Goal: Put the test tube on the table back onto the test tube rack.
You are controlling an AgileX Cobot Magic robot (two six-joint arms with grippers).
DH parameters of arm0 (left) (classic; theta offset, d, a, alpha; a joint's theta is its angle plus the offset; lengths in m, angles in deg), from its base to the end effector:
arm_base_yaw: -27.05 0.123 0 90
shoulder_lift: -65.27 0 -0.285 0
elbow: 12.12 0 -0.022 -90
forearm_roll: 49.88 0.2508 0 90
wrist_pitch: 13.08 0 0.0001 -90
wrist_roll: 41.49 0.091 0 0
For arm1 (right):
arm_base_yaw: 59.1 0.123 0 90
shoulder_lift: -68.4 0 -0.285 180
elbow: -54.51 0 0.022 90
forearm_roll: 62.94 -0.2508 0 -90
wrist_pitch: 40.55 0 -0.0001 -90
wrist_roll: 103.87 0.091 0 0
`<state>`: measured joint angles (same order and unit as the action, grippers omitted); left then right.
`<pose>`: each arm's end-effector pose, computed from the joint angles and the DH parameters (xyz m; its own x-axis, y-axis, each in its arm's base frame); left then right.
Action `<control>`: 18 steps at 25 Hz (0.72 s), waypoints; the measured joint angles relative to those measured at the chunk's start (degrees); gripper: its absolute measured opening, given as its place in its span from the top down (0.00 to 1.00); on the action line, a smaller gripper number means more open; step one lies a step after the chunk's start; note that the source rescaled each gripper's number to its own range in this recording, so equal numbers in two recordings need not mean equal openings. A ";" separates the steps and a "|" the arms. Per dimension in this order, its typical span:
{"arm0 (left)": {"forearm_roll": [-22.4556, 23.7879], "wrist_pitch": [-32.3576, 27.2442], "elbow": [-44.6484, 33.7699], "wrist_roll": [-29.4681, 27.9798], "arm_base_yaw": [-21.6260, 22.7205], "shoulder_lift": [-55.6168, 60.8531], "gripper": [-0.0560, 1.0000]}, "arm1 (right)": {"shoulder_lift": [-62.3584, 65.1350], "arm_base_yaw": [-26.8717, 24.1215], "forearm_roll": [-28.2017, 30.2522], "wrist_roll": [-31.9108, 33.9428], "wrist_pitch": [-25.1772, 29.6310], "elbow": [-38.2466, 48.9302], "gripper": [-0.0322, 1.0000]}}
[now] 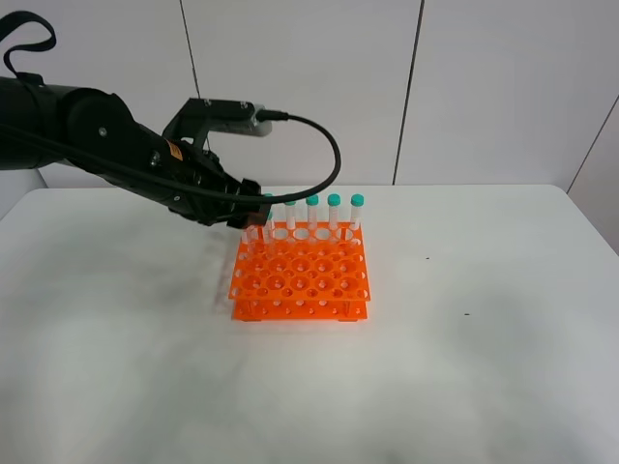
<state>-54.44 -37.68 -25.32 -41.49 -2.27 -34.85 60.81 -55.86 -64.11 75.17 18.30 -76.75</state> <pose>0.3037 -0.1741 0.2570 -0.6815 0.2999 -0.6675 0.4607 0.8846 -0.0730 -0.0038 0.0014 0.2792 -0.4242 -0.0302 -0.9050 -0.0749 0.9972 0.0018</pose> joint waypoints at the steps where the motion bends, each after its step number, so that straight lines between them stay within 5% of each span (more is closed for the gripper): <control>1: 0.00 -4.14 0.91 0.00 0.00 0.00 0.10 | 0.00 0.00 0.00 0.00 0.00 0.00 0.00; 6: 0.00 -17.83 4.74 0.00 3.60 -0.18 0.10 | 0.00 0.00 0.00 0.00 0.00 0.00 0.00; 11: 1.84 -23.20 7.04 0.00 10.61 -0.77 0.10 | 0.00 0.00 0.00 0.00 0.00 0.00 0.00; 18: 6.40 -31.49 7.32 0.00 28.08 -0.72 0.10 | 0.00 0.00 0.00 0.00 0.00 0.00 0.00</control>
<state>-48.05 -69.17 -18.00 -41.49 25.81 -35.57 60.81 -55.86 -64.11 75.17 18.30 -76.75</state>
